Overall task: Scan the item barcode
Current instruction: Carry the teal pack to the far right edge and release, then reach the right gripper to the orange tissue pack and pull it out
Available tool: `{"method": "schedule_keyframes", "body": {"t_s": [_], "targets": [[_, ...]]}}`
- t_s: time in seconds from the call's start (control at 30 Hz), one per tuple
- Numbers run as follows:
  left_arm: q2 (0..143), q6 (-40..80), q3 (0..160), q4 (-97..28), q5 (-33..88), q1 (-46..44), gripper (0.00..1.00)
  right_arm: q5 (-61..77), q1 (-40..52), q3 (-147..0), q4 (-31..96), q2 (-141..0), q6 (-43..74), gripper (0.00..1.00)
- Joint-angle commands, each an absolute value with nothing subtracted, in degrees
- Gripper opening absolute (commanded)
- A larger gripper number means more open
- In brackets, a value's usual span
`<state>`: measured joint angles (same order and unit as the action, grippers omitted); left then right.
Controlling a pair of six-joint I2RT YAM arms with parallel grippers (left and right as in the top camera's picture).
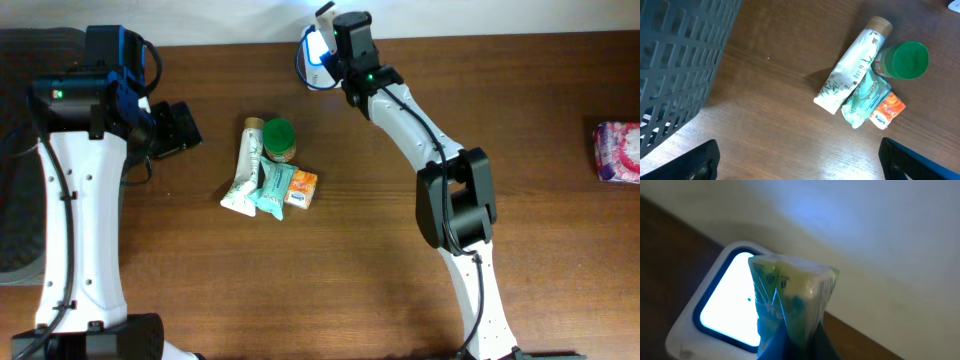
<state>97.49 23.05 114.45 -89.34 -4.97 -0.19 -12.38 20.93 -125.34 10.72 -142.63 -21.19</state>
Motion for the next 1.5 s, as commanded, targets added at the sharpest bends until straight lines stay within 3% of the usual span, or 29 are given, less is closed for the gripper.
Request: {"method": "schedule_keyframes", "body": {"t_s": [0.0,0.13,0.3,0.5,0.53,0.57,0.7,0.9,1.07,1.17,1.47], "targets": [[96.47,23.53,114.43,-89.43,-5.43,0.19,0.99,-15.05,17.19,-135.13,20.18,-140.18,-8.27,0.04],[96.47,23.53,114.43,-89.41,-5.43,0.19,0.99,-12.91,8.19,-143.76,41.95,-140.07,0.82,0.04],[96.47,23.53,114.43,-89.43,-5.43,0.19,0.99,-10.13,-6.59,-143.02,65.91,-140.31,0.91,0.04],[96.47,23.53,114.43,-89.43,-5.43,0.19,0.99,-11.03,-23.57,-133.36,69.63,-140.31,0.93,0.04],[96.47,23.53,114.43,-89.41,-5.43,0.19,0.99,-10.72,-25.26,-132.86,69.45,-140.31,0.95,0.36],[96.47,23.53,114.43,-89.43,-5.43,0.19,0.99,-11.00,-26.92,-132.70,69.25,-140.31,0.95,0.87],[96.47,23.53,114.43,-89.43,-5.43,0.19,0.99,-11.07,-29.65,-132.97,69.89,-140.05,2.66,0.99],[96.47,23.53,114.43,-89.41,-5.43,0.19,0.99,4.97,-25.15,-137.51,70.76,-132.77,2.61,0.99],[96.47,23.53,114.43,-89.41,-5.43,0.19,0.99,30.96,-14.55,-137.75,80.27,-126.10,2.39,0.99],[96.47,23.53,114.43,-89.43,-5.43,0.19,0.99,30.68,-6.46,-135.00,85.80,-126.56,1.74,0.99],[96.47,23.53,114.43,-89.43,-5.43,0.19,0.99,24.91,13.39,-122.58,85.80,-126.85,2.66,0.99]]}}
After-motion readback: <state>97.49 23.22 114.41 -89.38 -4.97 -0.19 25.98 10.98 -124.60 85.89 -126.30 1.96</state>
